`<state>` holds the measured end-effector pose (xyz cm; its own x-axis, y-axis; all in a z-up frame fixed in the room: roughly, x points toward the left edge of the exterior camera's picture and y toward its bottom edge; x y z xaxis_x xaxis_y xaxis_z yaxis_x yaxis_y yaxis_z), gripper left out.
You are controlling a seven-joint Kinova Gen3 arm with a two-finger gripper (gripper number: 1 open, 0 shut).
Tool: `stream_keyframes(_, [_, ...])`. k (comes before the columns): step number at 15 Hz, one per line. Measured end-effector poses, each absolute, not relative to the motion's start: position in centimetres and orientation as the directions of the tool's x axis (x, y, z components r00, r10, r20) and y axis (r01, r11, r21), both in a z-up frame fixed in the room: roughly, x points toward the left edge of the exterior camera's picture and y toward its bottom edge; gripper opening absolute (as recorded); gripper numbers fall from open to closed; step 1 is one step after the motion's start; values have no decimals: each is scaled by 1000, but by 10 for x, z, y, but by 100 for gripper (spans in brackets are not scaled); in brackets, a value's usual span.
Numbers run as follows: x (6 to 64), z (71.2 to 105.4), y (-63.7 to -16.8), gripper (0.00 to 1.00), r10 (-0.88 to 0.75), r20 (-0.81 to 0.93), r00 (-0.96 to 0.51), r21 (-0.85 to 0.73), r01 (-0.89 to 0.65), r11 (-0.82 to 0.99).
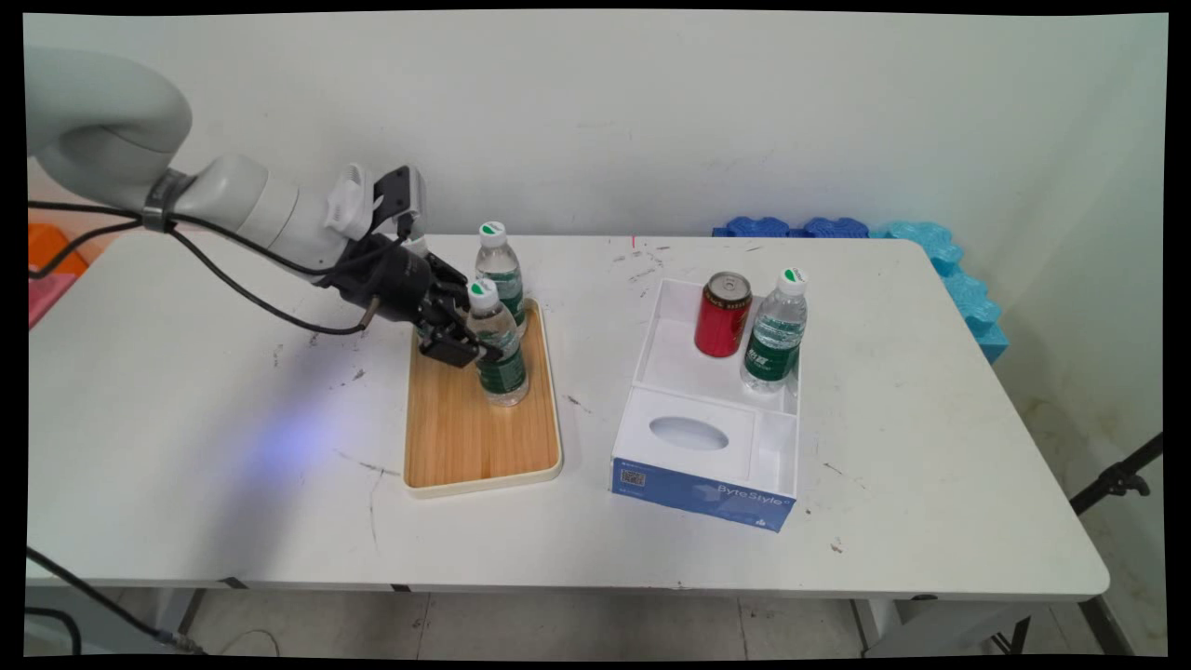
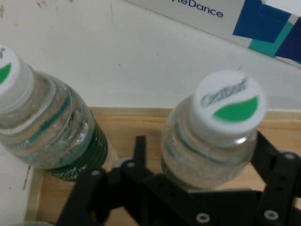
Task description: Place the picked object on the tray
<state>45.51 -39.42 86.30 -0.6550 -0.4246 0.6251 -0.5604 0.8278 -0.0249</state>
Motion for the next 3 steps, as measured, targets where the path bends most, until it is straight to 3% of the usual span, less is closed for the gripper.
stream_keyframes(3, [458, 861, -392, 100, -420, 625, -658, -29, -557, 830])
